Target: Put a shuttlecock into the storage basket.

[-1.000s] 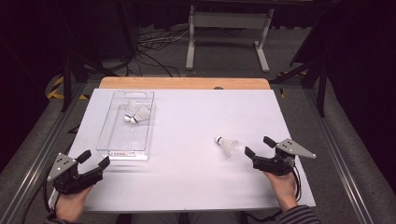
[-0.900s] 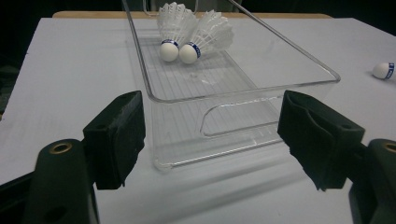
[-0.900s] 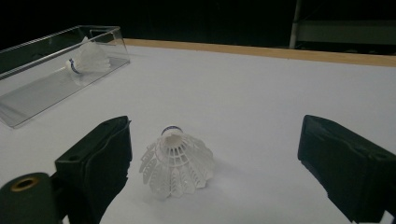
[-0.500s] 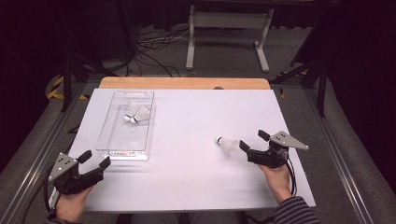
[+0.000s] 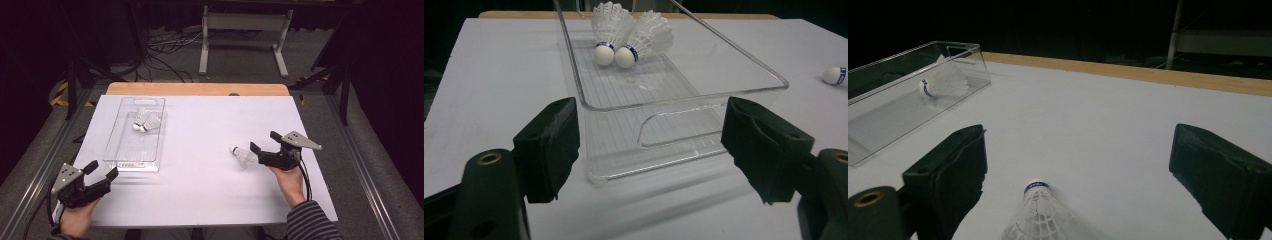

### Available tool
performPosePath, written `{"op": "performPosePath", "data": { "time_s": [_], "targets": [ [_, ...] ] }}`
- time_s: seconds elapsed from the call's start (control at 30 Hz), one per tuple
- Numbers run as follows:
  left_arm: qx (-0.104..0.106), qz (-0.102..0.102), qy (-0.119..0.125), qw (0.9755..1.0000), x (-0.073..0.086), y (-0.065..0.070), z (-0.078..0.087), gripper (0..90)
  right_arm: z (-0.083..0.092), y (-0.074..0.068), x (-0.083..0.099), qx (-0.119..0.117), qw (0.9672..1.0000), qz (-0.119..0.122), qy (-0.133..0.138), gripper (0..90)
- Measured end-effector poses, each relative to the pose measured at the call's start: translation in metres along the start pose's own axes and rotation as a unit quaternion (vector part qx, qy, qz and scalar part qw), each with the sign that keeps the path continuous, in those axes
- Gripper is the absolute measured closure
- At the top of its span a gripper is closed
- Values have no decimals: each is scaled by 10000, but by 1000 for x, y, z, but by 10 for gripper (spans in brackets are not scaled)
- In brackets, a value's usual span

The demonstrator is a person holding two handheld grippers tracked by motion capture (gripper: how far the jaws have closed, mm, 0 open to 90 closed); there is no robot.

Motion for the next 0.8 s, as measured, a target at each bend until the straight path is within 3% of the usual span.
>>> {"op": "performPosePath", "data": {
  "time_s": [0.23,0.43,0.6,0.8],
  "targets": [
    [-3,-7,4,10000,0,0,0,243,-11,-1,-9,-9,10000,31,-35,95],
    [-2,-6,13,10000,0,-1,1,243,-18,2,-15,-7,9984,47,-564,146],
    [-7,-9,2,10000,0,-1,0,243,-18,3,-13,-51,9929,122,-1182,217],
    [-18,-9,10,10000,0,-1,1,243,-17,4,-11,-85,9860,181,-1657,279]
  ]
}}
Point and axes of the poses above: each handheld gripper's, and its own axes: z roughly backward along the jaws, x roughly out of its underside, y roughly to its right, the point moved 4 cm from there along -z, roughly forward along the jaws, and after that the axes turned 5 degrees about x, right-handed, at the moved point
